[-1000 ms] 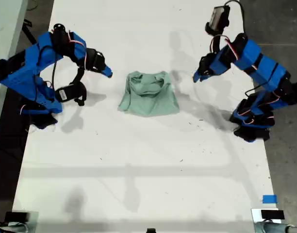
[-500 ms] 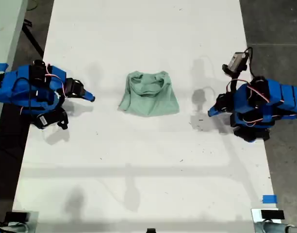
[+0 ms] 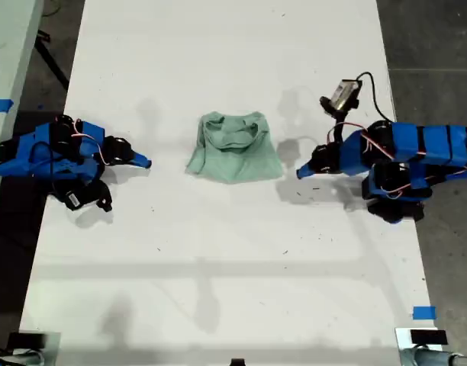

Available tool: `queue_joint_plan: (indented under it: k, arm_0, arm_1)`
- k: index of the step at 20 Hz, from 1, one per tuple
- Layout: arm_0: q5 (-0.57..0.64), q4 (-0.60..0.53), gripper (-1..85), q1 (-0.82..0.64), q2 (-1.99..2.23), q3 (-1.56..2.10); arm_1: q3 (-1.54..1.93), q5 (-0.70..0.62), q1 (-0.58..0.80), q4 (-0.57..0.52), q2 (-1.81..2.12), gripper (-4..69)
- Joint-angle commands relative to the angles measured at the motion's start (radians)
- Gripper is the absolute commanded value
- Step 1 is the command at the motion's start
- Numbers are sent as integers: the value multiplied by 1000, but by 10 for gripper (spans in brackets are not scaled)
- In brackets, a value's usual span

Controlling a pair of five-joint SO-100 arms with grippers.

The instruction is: Fold t-shirt

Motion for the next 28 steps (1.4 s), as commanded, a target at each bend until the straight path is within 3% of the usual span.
queue_joint_plan:
  k: [1, 8, 16, 22, 25, 28]
  arm_0:
    - [-8, 6, 1, -3, 26, -6]
    - [-6, 11, 1, -18, 26, -3]
    - [-2, 11, 1, 2, 26, -3]
    - [6, 8, 1, -9, 26, -3]
    - [6, 8, 1, -9, 26, -3]
    - [0, 9, 1, -15, 26, -5]
  arm_1:
    - [-295, -97, 32, -123, -322, -11]
    - [-876, -222, 54, -130, -957, -11]
    - [-1177, -322, 109, -78, -1250, -11]
    - [-1278, -528, 334, -121, -1404, -11]
    - [-1466, -640, 471, -64, -1451, -11]
    - [-1601, -669, 546, 31, -1413, -11]
